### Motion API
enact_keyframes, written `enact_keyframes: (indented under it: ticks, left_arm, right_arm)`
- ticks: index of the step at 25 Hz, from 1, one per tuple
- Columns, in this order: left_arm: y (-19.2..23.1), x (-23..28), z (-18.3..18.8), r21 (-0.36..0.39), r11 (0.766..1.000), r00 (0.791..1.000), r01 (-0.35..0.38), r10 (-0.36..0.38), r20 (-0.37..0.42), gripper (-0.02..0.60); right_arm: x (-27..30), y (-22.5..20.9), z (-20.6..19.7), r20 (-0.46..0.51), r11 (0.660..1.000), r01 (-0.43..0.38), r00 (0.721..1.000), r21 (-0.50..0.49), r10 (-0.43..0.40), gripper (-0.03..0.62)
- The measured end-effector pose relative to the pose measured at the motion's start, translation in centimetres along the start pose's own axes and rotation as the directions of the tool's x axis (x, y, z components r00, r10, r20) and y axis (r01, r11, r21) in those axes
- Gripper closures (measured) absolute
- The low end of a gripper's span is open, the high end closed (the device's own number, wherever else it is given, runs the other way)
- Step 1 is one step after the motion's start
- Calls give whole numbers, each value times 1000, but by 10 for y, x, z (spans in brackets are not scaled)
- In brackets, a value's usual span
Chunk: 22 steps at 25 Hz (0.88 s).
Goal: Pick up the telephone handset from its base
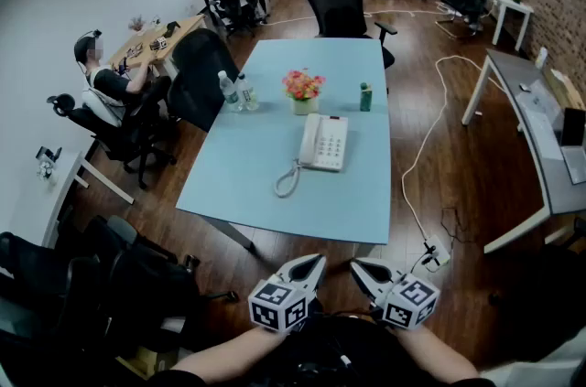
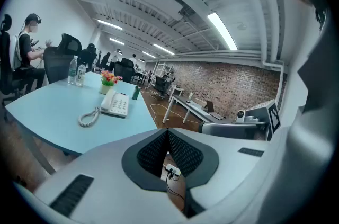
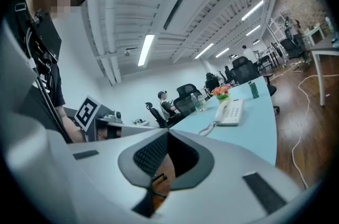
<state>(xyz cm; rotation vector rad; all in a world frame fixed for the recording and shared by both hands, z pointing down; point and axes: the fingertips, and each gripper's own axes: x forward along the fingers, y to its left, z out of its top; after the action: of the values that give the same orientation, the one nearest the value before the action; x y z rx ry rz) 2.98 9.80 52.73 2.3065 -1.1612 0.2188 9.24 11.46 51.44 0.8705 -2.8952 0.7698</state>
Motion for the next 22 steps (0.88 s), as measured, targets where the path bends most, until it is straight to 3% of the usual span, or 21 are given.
enact_keyframes:
  ticks: [15,22]
  left_arm:
    - [93,56,69,-36,999,999,23,-22,35,581]
    - [142,86,107,3,998,998,61,-61,6,581]
  right_arm:
    - [80,-59,45,-19,996,81,996,-42,-81,576]
    - [121,-87,70,15,988,149,989,-29,-149,576]
